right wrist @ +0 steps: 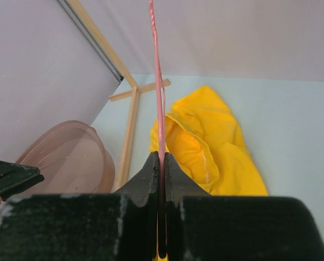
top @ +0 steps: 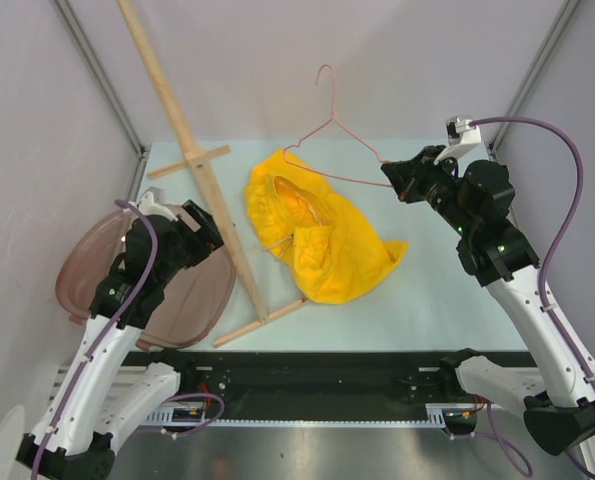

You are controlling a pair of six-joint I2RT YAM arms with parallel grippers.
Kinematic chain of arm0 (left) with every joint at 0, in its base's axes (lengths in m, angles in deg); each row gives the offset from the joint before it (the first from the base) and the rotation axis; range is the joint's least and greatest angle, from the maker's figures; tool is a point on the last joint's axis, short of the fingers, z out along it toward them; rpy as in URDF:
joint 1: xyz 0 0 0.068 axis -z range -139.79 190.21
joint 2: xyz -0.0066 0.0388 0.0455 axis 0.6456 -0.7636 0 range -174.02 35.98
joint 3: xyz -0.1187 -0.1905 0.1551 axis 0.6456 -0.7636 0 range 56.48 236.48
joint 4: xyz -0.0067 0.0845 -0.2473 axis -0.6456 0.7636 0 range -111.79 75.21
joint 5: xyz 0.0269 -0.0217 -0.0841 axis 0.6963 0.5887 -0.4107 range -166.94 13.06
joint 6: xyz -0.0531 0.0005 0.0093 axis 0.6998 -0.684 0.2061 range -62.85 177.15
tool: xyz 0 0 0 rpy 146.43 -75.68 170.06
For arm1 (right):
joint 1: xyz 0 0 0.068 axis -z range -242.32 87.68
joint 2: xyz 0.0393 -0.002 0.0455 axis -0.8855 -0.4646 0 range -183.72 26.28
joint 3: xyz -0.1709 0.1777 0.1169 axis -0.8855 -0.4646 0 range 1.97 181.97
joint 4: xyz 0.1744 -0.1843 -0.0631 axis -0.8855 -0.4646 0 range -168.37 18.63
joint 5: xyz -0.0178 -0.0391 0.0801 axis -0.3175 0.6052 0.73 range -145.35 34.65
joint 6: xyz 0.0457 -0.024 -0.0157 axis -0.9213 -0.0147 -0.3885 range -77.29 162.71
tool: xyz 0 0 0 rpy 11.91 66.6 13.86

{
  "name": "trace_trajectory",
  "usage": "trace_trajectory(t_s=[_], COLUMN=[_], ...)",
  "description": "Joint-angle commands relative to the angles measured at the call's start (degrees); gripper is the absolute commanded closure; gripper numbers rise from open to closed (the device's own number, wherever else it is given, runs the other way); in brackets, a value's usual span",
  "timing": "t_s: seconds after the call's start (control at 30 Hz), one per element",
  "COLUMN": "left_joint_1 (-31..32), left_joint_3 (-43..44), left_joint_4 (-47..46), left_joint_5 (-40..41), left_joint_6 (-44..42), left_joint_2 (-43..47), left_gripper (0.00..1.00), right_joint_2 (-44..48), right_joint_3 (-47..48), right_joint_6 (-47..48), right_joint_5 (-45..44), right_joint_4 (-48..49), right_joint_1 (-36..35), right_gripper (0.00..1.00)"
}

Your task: Remove the shorts from the hanger

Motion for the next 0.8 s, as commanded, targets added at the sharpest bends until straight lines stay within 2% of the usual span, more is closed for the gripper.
trace_trajectory(t_s=[0.0, 0.03, 0.07, 0.13, 0.17, 0.2, 0.27, 0.3, 0.43, 0.47, 0.5, 0.6, 0.7, 0.77], left_joint_1=[0.05, 0.05, 0.05, 0.05, 0.05, 0.05, 0.05, 0.05, 0.05, 0.05, 0.05, 0.05, 0.13, 0.14], left_joint_3=[4.41, 4.06, 3.71, 3.44, 3.27, 2.66, 1.43, -0.49, -7.61, -9.46, -13.04, -18.5, -22.91, -23.45], left_joint_4=[6.24, 5.46, 5.1, 7.72, 9.13, 12.01, 15.36, 15.73, 16.44, 14.26, 13.11, 8.01, 2.4, 1.59], left_joint_5=[9.58, 6.8, 4.86, 1.61, 0.8, 0.18, -1.75, -2.36, -14.03, -21.98, -24.84, -32.06, -40.22, -40.34], left_joint_6=[-0.63, -1.59, -3.69, -4.15, -4.15, -4.15, -3.01, -2.66, 0.06, 0.59, 1.03, 1.83, 2.7, 1.22], left_joint_2=[4.45, 5.94, 8.13, 10.43, 11.4, 14.1, 17.63, 21.3, 27.4, 27.92, 28.45, 30.83, 28.73, 26.62], left_gripper=[0.18, 0.25, 0.4, 0.55, 0.67, 0.73, 0.94, 0.98, 1.0, 1.0, 1.0, 1.0, 1.0, 1.0], right_joint_2=[-0.41, -0.67, -0.94, -1.73, -1.9, -2.34, -2.52, -2.52, -3.31, -3.31, -3.48, -3.66, -3.84, -3.93], right_joint_3=[1.4, 1.49, 1.49, 1.49, 1.49, 1.49, 1.49, 1.49, 1.4, 1.4, 1.49, 1.4, 1.49, 1.4], right_joint_6=[-2.09, -2.18, -2.62, -3.32, -3.58, -3.59, -3.59, -3.59, -3.94, -4.03, -4.2, -4.38, -4.2, -4.03], right_joint_5=[2.59, 2.86, 3.47, 4.78, 4.97, 4.97, 5.06, 4.97, 5.58, 5.84, 5.85, 5.58, 5.41, 5.41], right_joint_4=[5.61, 6.05, 6.66, 7.63, 8.42, 8.77, 9.39, 9.56, 10.09, 10.18, 10.35, 10.62, 10.8, 10.62], right_joint_1=[0.11, 0.11, 0.11, -0.07, -0.07, -0.16, -0.16, -0.16, -0.16, -0.33, -0.51, -1.65, -2.96, -3.49], right_gripper=[1.0, 1.0, 1.0, 1.0, 1.0, 1.0, 1.0, 1.0, 1.0, 1.0, 1.0, 1.0, 1.0, 1.0])
